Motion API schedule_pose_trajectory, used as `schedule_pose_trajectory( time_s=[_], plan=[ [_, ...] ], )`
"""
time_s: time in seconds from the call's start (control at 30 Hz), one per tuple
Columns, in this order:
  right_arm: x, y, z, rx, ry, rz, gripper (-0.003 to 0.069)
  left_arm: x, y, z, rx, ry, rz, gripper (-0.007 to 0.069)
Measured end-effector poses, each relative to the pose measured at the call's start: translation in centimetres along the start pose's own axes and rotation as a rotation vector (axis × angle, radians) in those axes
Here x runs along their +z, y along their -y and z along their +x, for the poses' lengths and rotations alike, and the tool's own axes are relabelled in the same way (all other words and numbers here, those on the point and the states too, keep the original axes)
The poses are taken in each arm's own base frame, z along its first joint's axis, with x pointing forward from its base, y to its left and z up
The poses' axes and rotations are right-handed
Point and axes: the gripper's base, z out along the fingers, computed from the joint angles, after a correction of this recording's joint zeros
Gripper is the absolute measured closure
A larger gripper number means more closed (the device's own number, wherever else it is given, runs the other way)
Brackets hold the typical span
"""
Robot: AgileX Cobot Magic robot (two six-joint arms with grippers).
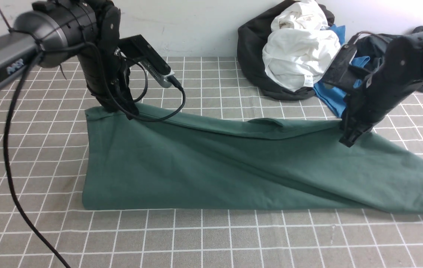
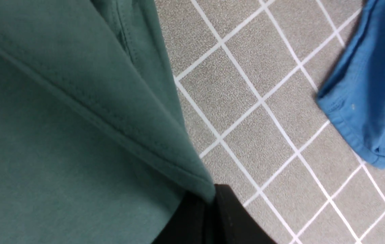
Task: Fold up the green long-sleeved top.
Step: Use both arms to drag the lower edge of the fabric forward and fold it over the upper edge
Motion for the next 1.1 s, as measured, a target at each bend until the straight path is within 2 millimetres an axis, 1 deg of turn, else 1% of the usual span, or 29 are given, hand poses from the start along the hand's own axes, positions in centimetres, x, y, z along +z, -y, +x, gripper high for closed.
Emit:
schedule_pose_trajectory(
  time_s=[0.17, 0.23, 0.33, 0.43, 0.53, 0.57, 0.6, 0.63, 0.67, 0.7, 0.77, 0.8, 0.87, 0.9, 0.97, 1.0, 1.03, 1.07, 1.1],
  plan=[
    [2.4, 0.1, -0.3, 0.054, 0.008, 0.004, 0.0654, 2.8, -0.3, -0.1, -0.005, 0.020, -0.010, 0.0581],
    [3.2, 0.2, -0.4, 0.120, 0.032, 0.023, 0.0643, 3.6, -0.5, 0.0, -0.007, 0.023, -0.013, 0.0544],
    [3.7, 0.6, -0.5, 0.185, 0.063, 0.049, 0.0612, 4.2, -0.7, 0.0, -0.021, 0.030, -0.019, 0.0483],
    [3.8, 1.0, -0.6, 0.254, 0.093, 0.082, 0.0529, 4.5, -1.2, 0.4, -0.127, 0.032, -0.026, 0.0361],
    [3.5, 1.5, -0.8, 0.327, 0.104, 0.103, 0.0436, 4.3, -1.8, 0.9, -0.250, 0.015, -0.028, 0.0283],
    [3.5, 1.5, -0.8, 0.327, 0.104, 0.103, 0.0429, 4.2, -1.8, 0.9, -0.265, 0.009, -0.026, 0.0272],
    [3.0, 1.9, -1.0, 0.379, 0.108, 0.113, 0.0381, 3.7, -1.9, 1.3, -0.303, -0.023, -0.020, 0.0240],
    [2.6, 2.1, -1.1, 0.414, 0.103, 0.115, 0.0349, 3.0, -1.9, 1.6, -0.321, -0.052, -0.012, 0.0224],
    [2.4, 2.2, -1.1, 0.429, 0.106, 0.118, 0.0337, 2.9, -1.9, 1.7, -0.326, -0.056, -0.010, 0.0222],
    [1.7, 2.5, -1.2, 0.482, 0.101, 0.115, 0.0302, 2.1, -1.8, 2.0, -0.342, -0.083, 0.007, 0.0216],
    [0.8, 2.6, -1.4, 0.533, 0.097, 0.103, 0.0278, 1.3, -1.5, 2.1, -0.356, -0.100, 0.029, 0.0217],
    [-0.2, 2.4, -1.7, 0.570, 0.098, 0.076, 0.0263, 0.4, -1.2, 2.1, -0.373, -0.111, 0.060, 0.0235],
    [-0.7, 1.5, -2.5, 0.581, 0.102, 0.018, 0.0258, -0.1, -0.7, 1.9, -0.379, -0.120, 0.093, 0.0272],
    [-0.7, 1.4, -2.6, 0.584, 0.102, 0.011, 0.0258, -0.1, -0.6, 1.9, -0.378, -0.122, 0.094, 0.0277],
    [-0.3, -0.4, -3.9, 0.545, 0.113, -0.082, 0.0270, -0.1, 0.3, 1.7, -0.355, -0.145, 0.138, 0.0356],
    [0.2, -1.2, -4.5, 0.528, 0.122, -0.120, 0.0279, 0.1, 0.6, 1.6, -0.344, -0.151, 0.150, 0.0377],
    [0.7, -1.9, -5.0, 0.513, 0.126, -0.151, 0.0293, 0.2, 1.0, 1.5, -0.323, -0.162, 0.164, 0.0415],
    [1.5, -3.1, -5.8, 0.490, 0.134, -0.193, 0.0321, 0.4, 1.4, 1.4, -0.301, -0.172, 0.179, 0.0461],
    [2.1, -3.6, -6.1, 0.484, 0.139, -0.213, 0.0335, 0.6, 1.6, 1.3, -0.292, -0.172, 0.188, 0.0492]
  ],
)
